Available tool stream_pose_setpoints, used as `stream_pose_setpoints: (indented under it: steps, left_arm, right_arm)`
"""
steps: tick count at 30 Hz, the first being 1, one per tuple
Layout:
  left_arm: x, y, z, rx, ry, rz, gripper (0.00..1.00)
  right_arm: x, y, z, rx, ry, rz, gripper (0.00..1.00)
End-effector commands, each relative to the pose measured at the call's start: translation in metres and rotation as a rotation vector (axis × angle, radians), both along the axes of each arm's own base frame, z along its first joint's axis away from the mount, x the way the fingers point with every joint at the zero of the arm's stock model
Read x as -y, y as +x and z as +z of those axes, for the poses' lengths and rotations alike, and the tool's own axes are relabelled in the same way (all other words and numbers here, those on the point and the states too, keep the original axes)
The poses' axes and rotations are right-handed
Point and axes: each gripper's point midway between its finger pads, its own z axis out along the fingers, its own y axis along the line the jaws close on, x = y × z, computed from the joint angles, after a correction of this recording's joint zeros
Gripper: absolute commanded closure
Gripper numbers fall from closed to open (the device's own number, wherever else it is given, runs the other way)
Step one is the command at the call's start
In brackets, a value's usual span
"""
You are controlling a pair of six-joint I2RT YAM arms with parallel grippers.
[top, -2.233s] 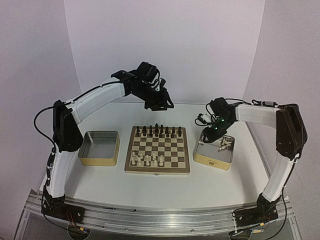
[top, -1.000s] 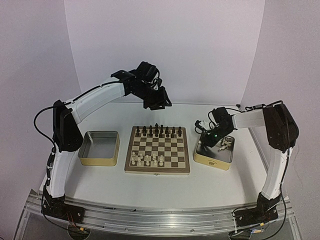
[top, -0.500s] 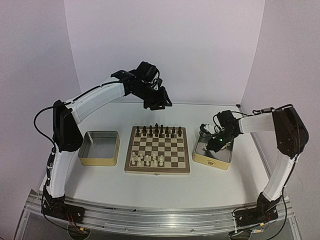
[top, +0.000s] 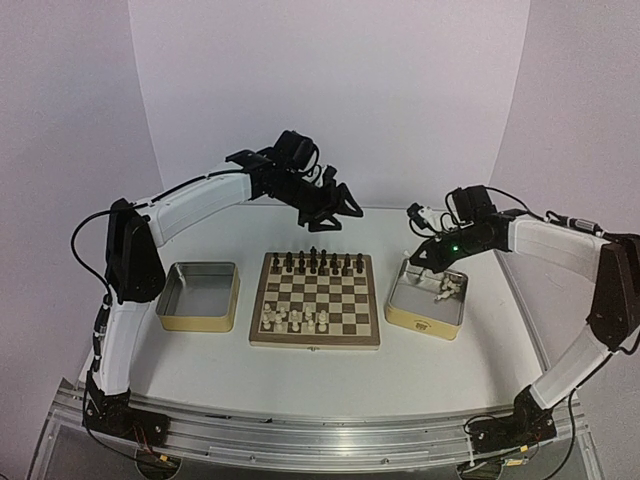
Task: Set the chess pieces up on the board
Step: Pick up the chess piece from the storage box, then place the chess piece on the chessboard.
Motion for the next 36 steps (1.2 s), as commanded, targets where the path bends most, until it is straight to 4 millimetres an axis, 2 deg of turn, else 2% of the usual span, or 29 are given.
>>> stream_pose_setpoints:
  steps: [1, 6, 11, 24, 36]
  left_arm:
    - [0.01, -0.01, 0.028, -0.043, -0.171, -0.103, 0.36]
    - [0.013, -0.018, 0.017, -0.122, -0.205, -0.15, 0.35]
    - [0.017, -0.023, 0.006, -0.187, -0.223, -0.18, 0.36]
    - [0.02, -0.034, -0.016, -0.295, -0.203, -0.24, 0.42]
    - [0.024, -0.034, -0.011, -0.307, -0.259, -0.256, 0.5]
  right_arm:
    - [-0.047, -0.012, 0.035, -0.042, 0.121, 0.08, 1.0]
    - [-0.082, -0.013, 0.047, -0.04, 0.147, 0.137, 1.0]
    - [-0.101, -0.013, 0.048, -0.046, 0.158, 0.177, 1.0]
    - [-0.111, -0.007, 0.056, -0.024, 0.171, 0.204, 1.0]
    - [-0.116, -0.009, 0.055, -0.02, 0.171, 0.231, 1.0]
